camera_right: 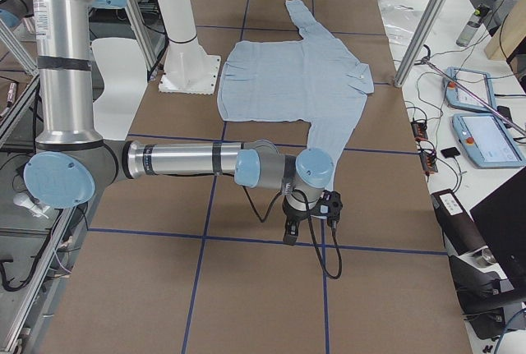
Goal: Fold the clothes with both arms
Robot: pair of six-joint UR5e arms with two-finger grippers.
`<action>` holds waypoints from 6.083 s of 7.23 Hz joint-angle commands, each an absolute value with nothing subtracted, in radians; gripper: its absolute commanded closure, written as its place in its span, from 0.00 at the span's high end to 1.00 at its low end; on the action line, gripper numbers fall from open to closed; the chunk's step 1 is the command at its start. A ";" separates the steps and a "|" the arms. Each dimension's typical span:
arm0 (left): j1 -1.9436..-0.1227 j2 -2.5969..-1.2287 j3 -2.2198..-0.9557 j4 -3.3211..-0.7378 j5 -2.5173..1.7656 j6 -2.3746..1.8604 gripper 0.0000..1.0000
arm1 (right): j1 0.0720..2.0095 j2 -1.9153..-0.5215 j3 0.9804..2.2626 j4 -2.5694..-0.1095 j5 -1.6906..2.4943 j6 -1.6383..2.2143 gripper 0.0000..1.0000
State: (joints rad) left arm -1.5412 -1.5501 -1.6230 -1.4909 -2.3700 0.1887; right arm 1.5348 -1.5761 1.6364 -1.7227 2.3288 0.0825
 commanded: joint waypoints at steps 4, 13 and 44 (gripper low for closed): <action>-1.536 -1.578 -1.669 -1.490 -2.367 0.190 1.00 | 1.531 -1.574 1.667 -1.723 2.338 0.080 1.00; -1.529 -1.577 -1.701 -1.653 -2.378 0.201 1.00 | 1.385 -1.523 1.433 -1.276 2.434 0.236 1.00; -1.537 -1.543 -1.841 -1.657 -2.376 0.129 1.00 | 1.147 -1.466 1.299 -1.019 2.250 0.624 0.51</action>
State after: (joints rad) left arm -1.5356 -1.5433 -1.8392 -1.6567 -2.3752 0.1288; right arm 1.1480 -1.4652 1.3024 -1.0184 2.2475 0.6239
